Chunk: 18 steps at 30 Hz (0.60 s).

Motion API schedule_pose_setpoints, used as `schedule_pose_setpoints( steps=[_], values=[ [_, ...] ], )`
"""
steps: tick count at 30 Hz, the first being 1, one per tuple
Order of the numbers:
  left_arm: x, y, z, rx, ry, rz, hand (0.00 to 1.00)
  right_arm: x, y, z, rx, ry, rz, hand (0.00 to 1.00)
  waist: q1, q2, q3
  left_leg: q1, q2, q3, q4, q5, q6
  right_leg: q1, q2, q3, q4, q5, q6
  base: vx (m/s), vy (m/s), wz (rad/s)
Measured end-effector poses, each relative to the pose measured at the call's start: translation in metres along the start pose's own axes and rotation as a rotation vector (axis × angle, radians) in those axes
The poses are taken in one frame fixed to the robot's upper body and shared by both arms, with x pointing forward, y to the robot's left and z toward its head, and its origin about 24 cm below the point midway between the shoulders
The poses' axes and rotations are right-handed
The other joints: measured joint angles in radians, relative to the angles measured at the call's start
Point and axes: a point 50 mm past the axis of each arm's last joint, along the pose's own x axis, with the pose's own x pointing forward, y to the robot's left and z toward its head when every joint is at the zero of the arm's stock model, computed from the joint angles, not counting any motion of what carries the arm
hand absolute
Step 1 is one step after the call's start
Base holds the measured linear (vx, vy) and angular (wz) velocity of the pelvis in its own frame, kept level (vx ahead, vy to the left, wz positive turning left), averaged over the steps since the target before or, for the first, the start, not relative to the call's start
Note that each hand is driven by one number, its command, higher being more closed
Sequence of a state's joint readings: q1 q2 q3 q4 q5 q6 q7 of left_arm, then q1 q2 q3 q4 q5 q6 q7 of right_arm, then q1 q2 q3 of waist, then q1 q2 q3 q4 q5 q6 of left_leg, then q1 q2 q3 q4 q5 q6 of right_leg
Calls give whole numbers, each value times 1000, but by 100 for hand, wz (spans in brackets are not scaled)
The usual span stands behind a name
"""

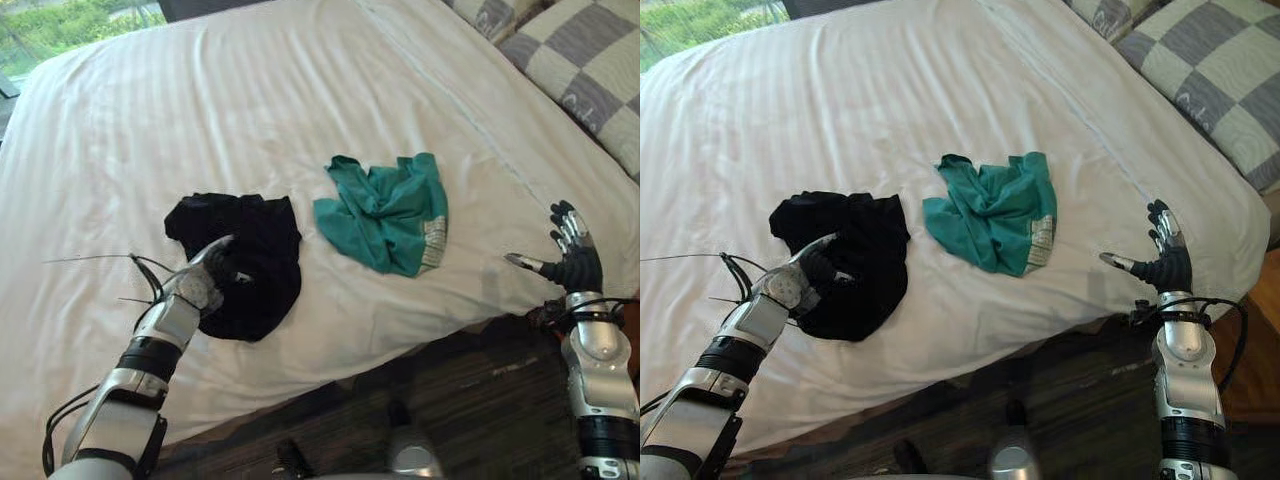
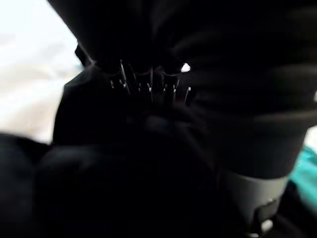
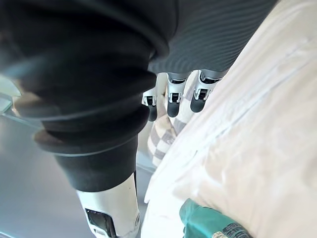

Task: Tidy the bed and pick cloth on bed and put in laundry

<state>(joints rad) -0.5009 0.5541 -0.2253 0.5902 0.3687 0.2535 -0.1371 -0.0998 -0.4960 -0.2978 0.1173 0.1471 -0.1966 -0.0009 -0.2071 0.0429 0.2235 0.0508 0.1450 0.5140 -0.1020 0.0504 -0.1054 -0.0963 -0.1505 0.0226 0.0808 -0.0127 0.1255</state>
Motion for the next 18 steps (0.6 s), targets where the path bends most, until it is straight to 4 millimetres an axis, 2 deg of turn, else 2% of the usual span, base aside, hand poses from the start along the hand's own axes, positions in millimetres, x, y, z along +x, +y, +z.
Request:
schedule_pose_setpoints(
  steps=[2,4,5,6,9,11,13,16,18],
  values=[
    [3,-5,-5,7,47,-1,0,2,1,7,3,-24,3,0,-1,0,24,-11,5,15,0,4,0,-17,5,18,-2,12,-7,-24,-16,-20],
    [7,-3,2,-2,54,22,0,5,2,12,6,-37,10,0,-3,-4,42,-20,4,22,0,5,0,-32,5,40,-1,17,-5,-28,-3,-11],
    [9,0,6,14,63,34,0,10,4,21,13,-74,19,0,-1,2,46,-43,6,42,0,5,-1,-62,7,57,-1,28,-9,-36,1,-18],
    [10,0,9,13,69,42,100,16,6,29,21,-108,27,0,-3,4,55,-57,9,71,0,2,-6,-81,6,67,-1,34,-4,-31,-2,-14],
    [13,3,19,63,79,67,100,30,8,47,57,-181,28,0,-3,11,80,-71,19,145,1,15,-9,-109,-3,76,4,39,4,-33,-11,-3],
    [13,6,20,92,89,98,100,38,9,60,60,-236,46,0,-2,21,88,-81,18,162,1,22,-1,-129,-3,89,7,44,12,-26,-26,-14],
    [13,6,17,93,101,115,100,41,8,66,51,-256,59,0,-3,30,90,-82,18,169,1,21,-4,-136,-2,93,8,44,14,-11,-26,-13],
    [13,6,11,32,71,149,100,44,8,71,25,-274,77,0,-4,37,95,-81,20,166,0,29,-4,-139,-2,90,19,33,33,3,-41,-1],
    [11,5,7,-57,-11,148,100,47,8,80,-19,-303,89,0,0,43,98,-85,21,149,0,36,-6,-138,-3,80,24,30,36,12,-30,14]
  ],
)
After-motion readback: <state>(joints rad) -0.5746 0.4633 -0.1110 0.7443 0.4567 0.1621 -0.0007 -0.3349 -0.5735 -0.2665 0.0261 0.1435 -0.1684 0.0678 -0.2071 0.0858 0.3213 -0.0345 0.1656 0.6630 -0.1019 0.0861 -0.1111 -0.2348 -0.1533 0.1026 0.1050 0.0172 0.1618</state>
